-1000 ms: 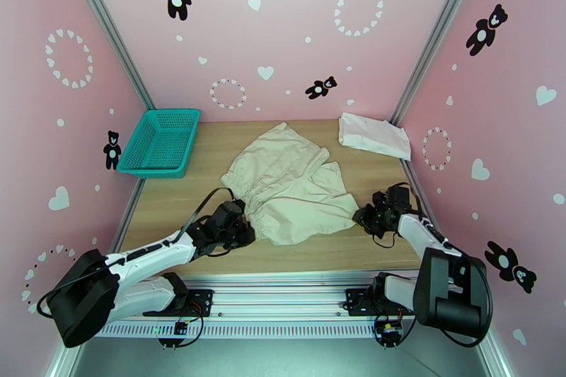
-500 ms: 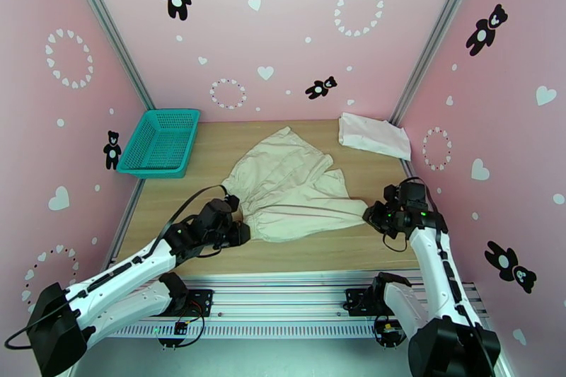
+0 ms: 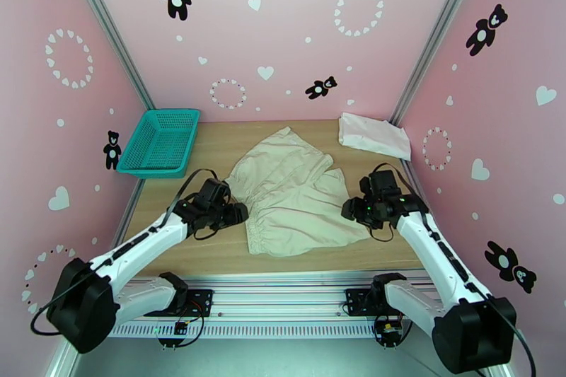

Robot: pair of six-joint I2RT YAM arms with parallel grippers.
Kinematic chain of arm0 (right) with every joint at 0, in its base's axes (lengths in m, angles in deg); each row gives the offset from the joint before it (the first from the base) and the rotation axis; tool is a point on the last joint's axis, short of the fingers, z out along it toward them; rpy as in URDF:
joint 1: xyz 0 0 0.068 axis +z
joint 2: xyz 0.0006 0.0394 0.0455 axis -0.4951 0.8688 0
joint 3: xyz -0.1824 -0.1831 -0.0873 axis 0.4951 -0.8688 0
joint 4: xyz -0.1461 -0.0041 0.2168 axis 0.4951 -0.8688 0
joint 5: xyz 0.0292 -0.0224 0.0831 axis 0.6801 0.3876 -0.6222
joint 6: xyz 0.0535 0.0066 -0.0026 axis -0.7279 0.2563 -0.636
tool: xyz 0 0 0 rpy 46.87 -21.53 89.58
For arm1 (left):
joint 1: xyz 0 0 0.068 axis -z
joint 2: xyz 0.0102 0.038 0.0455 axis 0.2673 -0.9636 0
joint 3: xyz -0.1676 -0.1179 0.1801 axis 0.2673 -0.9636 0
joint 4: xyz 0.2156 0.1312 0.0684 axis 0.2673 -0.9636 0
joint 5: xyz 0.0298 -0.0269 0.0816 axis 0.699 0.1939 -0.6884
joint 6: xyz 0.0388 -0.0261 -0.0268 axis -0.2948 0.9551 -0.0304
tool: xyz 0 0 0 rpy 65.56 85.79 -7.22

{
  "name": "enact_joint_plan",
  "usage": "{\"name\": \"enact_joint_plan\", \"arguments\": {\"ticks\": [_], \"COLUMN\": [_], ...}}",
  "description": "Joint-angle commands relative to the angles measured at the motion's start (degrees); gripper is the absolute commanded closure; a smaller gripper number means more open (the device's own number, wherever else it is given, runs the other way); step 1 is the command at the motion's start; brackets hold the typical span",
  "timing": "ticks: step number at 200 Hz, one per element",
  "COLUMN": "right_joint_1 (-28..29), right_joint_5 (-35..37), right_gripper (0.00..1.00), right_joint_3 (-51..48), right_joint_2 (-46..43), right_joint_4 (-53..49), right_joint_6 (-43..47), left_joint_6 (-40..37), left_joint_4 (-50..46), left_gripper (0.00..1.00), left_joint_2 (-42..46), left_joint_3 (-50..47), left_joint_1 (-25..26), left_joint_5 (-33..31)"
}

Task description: Fold and stack the mixed laundry pile

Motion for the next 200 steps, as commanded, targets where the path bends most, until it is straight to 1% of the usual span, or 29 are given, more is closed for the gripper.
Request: {"name": "enact_joint_plan", "arguments": {"ticks": [1, 17, 29, 50, 69, 81, 107, 130, 151, 173, 200], "right_joint_1": [4.86, 5.73, 5.79, 5.95, 5.88, 5.9, 5.9, 5.89, 5.9, 5.88, 5.89], "right_joint_5": [2.54, 2.64, 2.73, 2.71, 3.42, 3.95, 2.96, 2.27, 2.86, 2.89, 2.45], "right_gripper": [0.47, 0.47, 0.47, 0.46, 0.46, 0.46, 0.46, 0.45, 0.45, 0.45, 0.45], "right_joint_3": [1.56, 0.56, -0.16, -0.57, -1.0, -1.43, -1.25, -0.01, 0.05, -0.95, -2.27], "right_joint_2": [2.42, 3.05, 3.19, 3.72, 3.33, 3.09, 4.89, 6.52, 6.19, 5.92, 5.57], "right_joint_4": [4.05, 6.11, 7.12, 7.06, 6.51, 6.74, 8.04, 8.24, 8.07, 8.22, 8.93], "right_joint_6": [-3.03, -4.08, -4.34, -4.04, -3.82, -3.84, -3.73, -3.24, -2.87, -2.76, -3.24], "left_joint_6": [-5.12, -4.77, -4.27, -2.8, -1.16, -0.11, 2.47, 4.51, 5.47, 6.27, 8.44], "left_joint_4": [5.42, 6.99, 7.67, 7.35, 5.91, 6.48, 9.66, 11.63, 12.73, 13.73, 14.47], "left_gripper": [0.42, 0.43, 0.43, 0.43, 0.34, 0.32, 0.34, 0.34, 0.31, 0.34, 0.34], "left_joint_2": [-7.42, -12.54, -15.53, -18.55, -17.36, -15.88, -16.59, -18.44, -19.44, -20.29, -19.7], "left_joint_3": [5.93, 8.74, 10.23, 11.53, 10.4, 8.62, 6.56, 6.07, 5.88, 6.6, 6.15], "left_joint_1": [-1.89, -1.94, -2.19, -2.69, -2.42, -2.33, -1.69, -0.61, 0.67, 1.5, 2.06], "left_joint_5": [3.34, 3.58, 2.15, 0.6, -1.68, -2.22, 0.19, 0.3, -0.54, -0.14, -0.49]}}
